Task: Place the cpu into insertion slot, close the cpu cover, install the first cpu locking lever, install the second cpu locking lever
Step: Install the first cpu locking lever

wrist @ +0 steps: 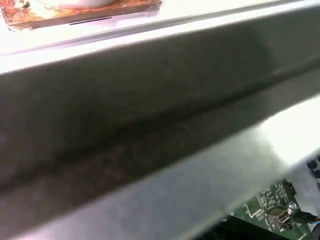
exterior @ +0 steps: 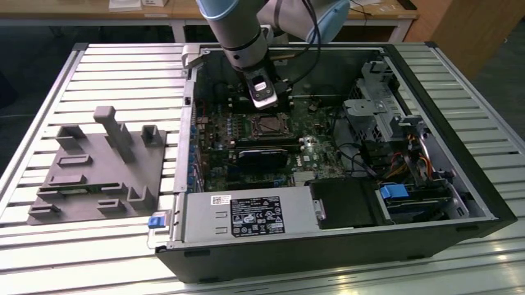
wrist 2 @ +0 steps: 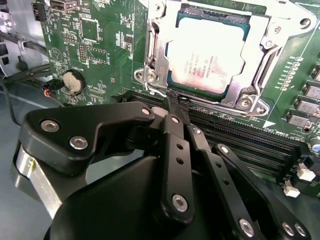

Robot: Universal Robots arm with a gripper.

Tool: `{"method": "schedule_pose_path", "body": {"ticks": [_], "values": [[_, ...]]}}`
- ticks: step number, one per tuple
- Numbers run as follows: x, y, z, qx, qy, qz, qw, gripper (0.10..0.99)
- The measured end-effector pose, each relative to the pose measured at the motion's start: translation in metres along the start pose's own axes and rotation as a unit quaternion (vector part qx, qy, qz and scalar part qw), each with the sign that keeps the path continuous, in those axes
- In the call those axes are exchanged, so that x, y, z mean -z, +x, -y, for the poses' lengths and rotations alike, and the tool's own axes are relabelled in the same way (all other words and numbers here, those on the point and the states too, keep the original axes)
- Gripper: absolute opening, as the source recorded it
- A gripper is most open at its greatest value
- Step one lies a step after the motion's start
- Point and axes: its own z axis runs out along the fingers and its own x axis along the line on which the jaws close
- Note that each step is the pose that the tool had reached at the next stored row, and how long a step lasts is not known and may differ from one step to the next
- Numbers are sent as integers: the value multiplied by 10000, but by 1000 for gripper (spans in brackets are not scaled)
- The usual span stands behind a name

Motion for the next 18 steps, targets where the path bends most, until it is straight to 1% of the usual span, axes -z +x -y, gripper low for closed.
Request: {"method": "schedule_pose_path", "body": {"ticks": [3,7,10,18], "values": [[6,-2,1,-1,0,-1,10000,102],[35,-12,-7,-1,-1,-1,10000,102],[37,-13,-6,-1,-3,-1,10000,102],[33,-27,32,-7,-16,-8,10000,102]]}}
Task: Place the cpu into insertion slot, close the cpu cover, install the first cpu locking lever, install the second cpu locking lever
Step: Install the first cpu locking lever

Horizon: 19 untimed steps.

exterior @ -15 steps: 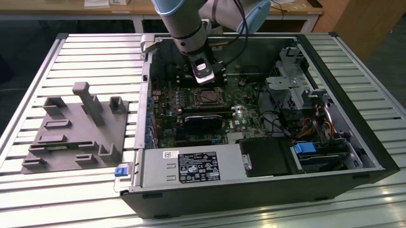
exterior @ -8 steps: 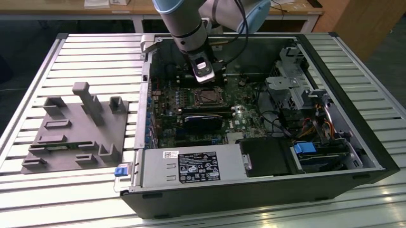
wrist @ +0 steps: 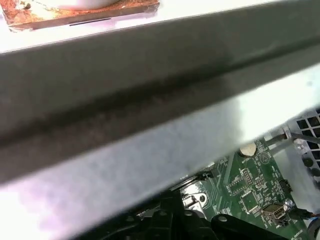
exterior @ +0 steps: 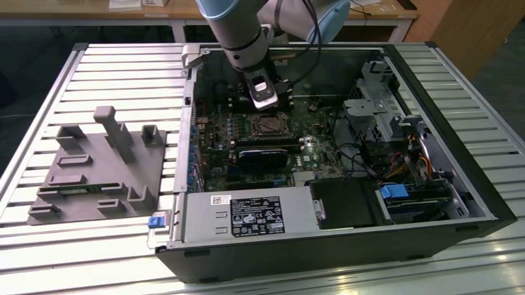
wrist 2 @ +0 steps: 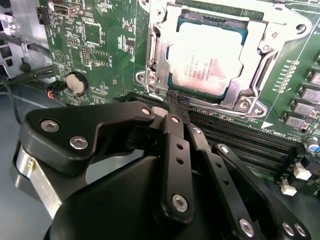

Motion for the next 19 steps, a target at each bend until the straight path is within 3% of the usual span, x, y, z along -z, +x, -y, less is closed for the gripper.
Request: {"method": "schedule_pose_path", "body": {"ticks": [19], "values": [[-31,-13,26,-10,-24,-10,10000,102]]}}
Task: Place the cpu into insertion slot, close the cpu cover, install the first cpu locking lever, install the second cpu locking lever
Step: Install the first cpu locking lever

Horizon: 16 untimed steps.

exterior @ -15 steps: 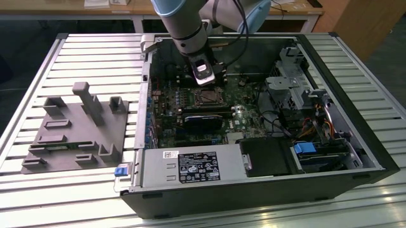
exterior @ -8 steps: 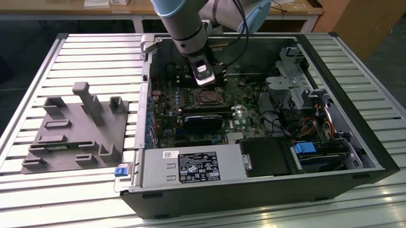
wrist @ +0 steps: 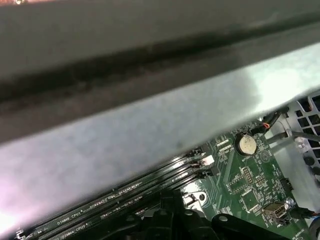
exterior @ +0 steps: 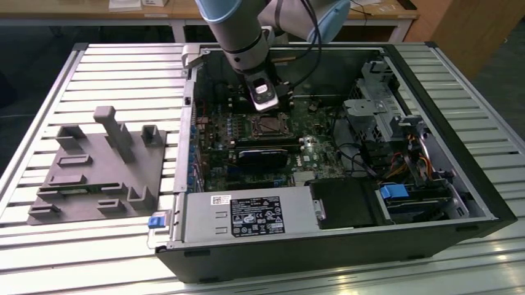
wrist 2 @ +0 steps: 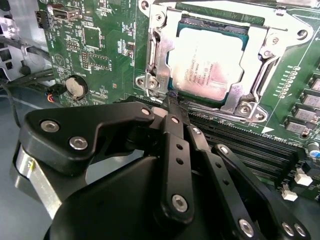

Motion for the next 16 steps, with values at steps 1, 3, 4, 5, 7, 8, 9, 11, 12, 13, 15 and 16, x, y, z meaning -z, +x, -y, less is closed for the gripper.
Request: {"method": "schedule_pose_path", "body": {"ticks": [1,3,4,5,7,8,9,11,12,13,15,16], "values": [[-2,-3,-2,-1,-2,0,10000,102],[-4,-8,-4,-1,-3,-1,10000,102],[-3,-8,-4,-2,-3,-1,10000,102],[1,-10,-5,-1,-2,-1,10000,102],[32,-19,-14,-2,-5,-1,10000,102],[58,-27,-21,-1,-3,-1,10000,102],[84,-35,-28,-1,-3,-1,10000,102],[143,-52,-44,-1,-2,-1,10000,102],[173,-62,-53,-1,-3,-1,10000,102],[205,-71,-61,-2,-3,-1,10000,102],[270,-91,-80,-1,-3,-1,10000,102],[302,-101,-89,-1,-3,-1,10000,102]]}}
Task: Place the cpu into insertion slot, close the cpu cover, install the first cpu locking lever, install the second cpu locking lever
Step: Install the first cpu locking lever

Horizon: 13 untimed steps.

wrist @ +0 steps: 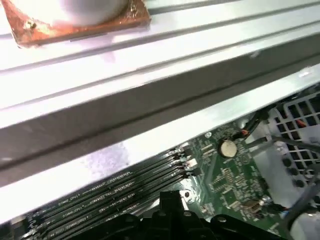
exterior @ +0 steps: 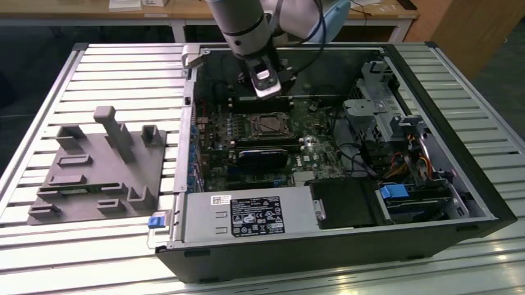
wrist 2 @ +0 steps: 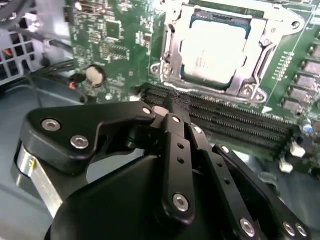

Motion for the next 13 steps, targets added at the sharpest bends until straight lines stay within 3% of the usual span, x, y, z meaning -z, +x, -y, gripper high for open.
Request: {"method": "schedule_pose_path", "body": {"ticks": [3,9,10,13], "values": [[75,-23,-20,0,1,0,10000,102],[75,-25,-21,0,1,-1,10000,102],[71,-31,-22,-2,11,-21,10000,102],[57,-50,-29,-20,76,-148,9999,102]]}}
